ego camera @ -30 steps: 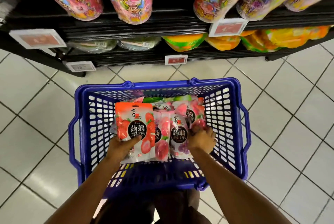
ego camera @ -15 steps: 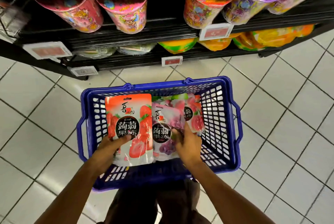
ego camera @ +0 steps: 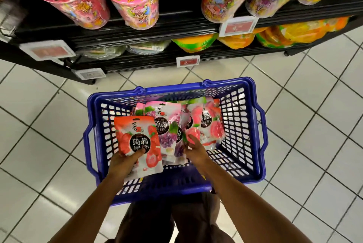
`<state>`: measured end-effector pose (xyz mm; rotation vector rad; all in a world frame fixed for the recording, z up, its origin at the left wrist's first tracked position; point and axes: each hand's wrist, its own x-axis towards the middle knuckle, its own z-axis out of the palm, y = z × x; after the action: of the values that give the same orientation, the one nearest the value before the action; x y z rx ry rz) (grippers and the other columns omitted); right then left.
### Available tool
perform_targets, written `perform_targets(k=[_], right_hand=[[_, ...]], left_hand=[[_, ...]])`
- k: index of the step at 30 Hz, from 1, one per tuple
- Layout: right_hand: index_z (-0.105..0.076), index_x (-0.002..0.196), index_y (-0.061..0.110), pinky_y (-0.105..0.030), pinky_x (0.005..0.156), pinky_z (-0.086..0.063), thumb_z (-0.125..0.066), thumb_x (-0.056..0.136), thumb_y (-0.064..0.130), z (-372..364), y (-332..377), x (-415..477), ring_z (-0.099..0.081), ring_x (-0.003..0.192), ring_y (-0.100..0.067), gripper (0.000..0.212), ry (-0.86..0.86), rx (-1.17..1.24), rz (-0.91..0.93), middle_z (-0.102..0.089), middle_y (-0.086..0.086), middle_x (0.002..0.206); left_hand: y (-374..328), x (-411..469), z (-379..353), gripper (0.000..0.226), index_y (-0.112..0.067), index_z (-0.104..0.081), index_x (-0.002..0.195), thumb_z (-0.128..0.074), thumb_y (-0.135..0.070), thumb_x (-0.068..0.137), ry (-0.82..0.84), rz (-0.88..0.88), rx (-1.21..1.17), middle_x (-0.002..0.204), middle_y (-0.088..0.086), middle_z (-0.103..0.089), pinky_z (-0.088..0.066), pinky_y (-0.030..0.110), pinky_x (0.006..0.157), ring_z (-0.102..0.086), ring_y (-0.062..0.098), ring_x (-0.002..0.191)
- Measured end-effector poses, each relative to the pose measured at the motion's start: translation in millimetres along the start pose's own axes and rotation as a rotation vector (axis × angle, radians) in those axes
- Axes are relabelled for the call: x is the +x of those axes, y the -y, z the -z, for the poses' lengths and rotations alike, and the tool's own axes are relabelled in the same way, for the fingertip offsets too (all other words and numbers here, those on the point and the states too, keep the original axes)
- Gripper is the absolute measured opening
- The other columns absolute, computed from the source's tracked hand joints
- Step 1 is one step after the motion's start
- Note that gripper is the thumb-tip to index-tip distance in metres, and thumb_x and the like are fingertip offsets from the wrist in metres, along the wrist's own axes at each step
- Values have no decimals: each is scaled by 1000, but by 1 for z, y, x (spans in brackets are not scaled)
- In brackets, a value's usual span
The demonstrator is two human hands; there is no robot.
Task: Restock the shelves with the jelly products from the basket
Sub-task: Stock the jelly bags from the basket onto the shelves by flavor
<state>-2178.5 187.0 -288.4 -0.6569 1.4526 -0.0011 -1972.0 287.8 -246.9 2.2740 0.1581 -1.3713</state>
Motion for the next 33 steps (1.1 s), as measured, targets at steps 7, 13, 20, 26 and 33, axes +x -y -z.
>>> perform_targets(k=[7,13,20,26,33], right_hand=[[-70,105,6,-26,59,-52,-67,88,2,18,-8,-3,-62,65,-14,17,20,128,-165,-69,-2,75],[-69,87,16,-25,59,-44,-62,94,19,35,4,-2,-58,69,-15,10,-309,88,-191,-66,0,78],[-65,104,3,-47,91,-52,-46,101,19,56,24,-19,-66,96,-33,26,-666,112,110,-70,-16,100],[-64,97,7,-22,59,-38,-43,101,18,63,35,-23,-58,80,-23,24,-936,-48,294,-63,-5,85],[-66,91,4,-39,75,-53,-45,101,20,61,29,2,-66,83,-32,27,-711,119,160,-67,-7,79]], left_hand=[[3,3,-22,47,-5,-61,122,-78,-20,81,93,-115,54,111,13,-70,-50,33,82,-66,30,102],[3,2,-27,24,-6,-61,88,-71,-27,86,31,-226,323,76,4,-66,-45,24,59,-66,29,79],[-14,1,-35,38,-12,-76,104,-59,8,77,129,-670,623,135,4,-52,-26,36,108,-42,24,129],[-32,2,-81,45,-5,-50,134,-59,-1,90,66,-477,502,144,14,-42,-45,36,98,-55,30,120],[-36,18,-109,76,-2,-46,130,-86,-14,66,-142,-142,254,129,20,-55,-51,36,81,-58,37,112]])
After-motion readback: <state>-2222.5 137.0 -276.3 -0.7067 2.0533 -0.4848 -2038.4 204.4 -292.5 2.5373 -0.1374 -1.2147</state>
